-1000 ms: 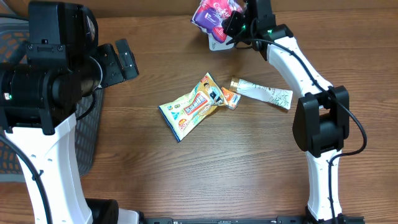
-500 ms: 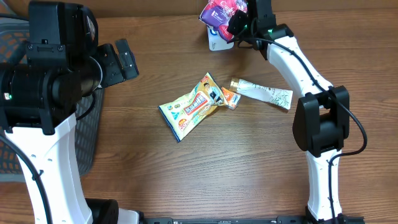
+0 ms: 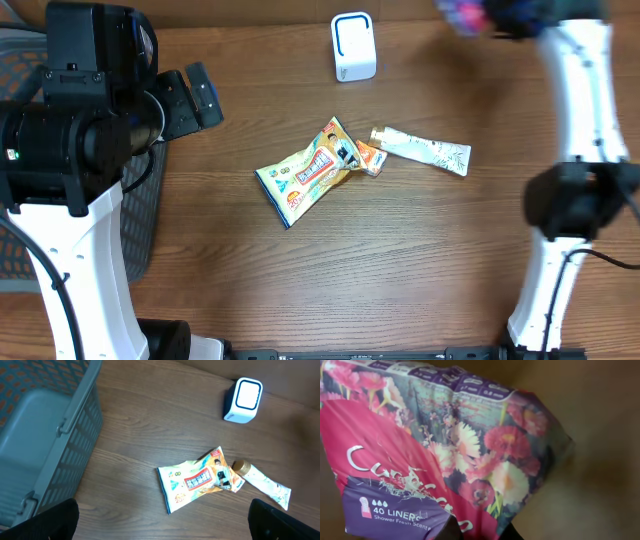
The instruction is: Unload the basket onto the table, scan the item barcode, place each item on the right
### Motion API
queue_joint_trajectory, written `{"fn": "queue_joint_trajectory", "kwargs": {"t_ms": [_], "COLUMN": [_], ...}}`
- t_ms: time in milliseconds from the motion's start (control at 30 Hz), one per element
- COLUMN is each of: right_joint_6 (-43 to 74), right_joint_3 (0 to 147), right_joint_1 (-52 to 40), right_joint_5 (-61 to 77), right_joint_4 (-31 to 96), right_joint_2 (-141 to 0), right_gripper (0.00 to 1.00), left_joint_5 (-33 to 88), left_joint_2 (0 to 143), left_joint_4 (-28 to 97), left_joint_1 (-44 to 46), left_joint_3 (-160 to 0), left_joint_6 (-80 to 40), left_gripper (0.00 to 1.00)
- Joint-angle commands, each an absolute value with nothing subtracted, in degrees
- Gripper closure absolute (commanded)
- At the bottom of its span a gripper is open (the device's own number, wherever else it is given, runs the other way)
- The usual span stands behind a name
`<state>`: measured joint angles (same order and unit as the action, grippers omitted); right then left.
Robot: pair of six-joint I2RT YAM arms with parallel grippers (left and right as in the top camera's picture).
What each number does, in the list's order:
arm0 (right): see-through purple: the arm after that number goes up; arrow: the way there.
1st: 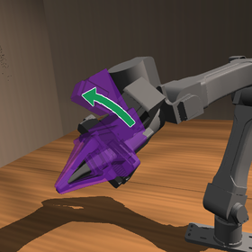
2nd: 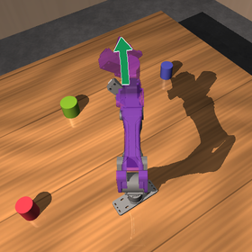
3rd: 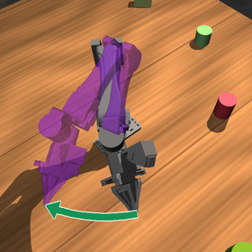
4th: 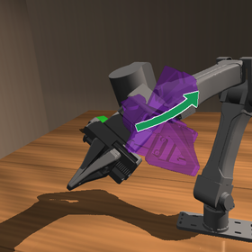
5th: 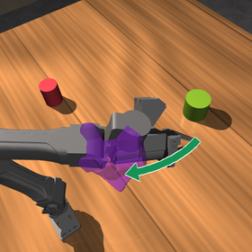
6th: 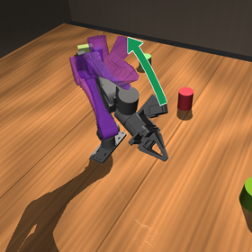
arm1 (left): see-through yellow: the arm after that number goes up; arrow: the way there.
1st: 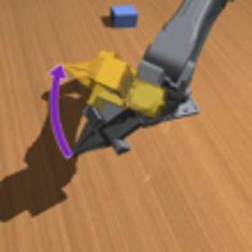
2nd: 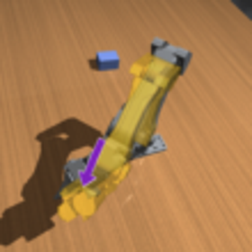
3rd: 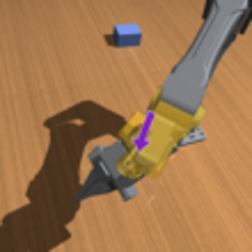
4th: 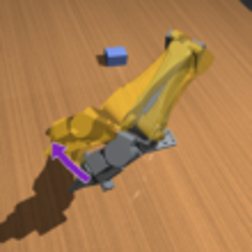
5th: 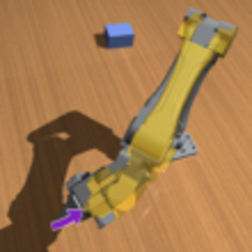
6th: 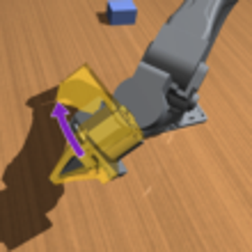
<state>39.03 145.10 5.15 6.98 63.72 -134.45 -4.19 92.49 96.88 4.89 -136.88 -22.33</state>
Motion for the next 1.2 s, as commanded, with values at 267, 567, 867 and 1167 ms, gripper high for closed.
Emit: {"fn": "queue_joint_trajectory", "kwargs": {"t_ms": [267,567,867,1167], "right_joint_6": [39.07,34.2,28.88,23.33], "right_joint_3": [139.63,128.2,127.83,142.93], "right_joint_1": [32.6,41.91,46.13,45.82], "right_joint_5": [-6.24,-6.2,-5.91,7.33], "right_joint_4": [75.81,66.94,65.32,74.98], "right_joint_2": [-133.75,-133.75,-133.73,-133.73], "right_gripper": [0.96,0.96,0.36,0.27], "left_joint_5": [-4.89,-4.91,-4.89,-4.91], "left_joint_2": [92.58,92.58,92.58,92.58], "left_joint_4": [96.79,96.79,96.79,96.79], "left_joint_1": [4.8,4.8,4.8,4.8], "left_joint_3": [-136.99,-136.99,-136.99,-136.99], "left_joint_6": [-21.82,-21.82,-21.82,-21.82], "left_gripper": [0.0,0.0,0.0,0.0]}}
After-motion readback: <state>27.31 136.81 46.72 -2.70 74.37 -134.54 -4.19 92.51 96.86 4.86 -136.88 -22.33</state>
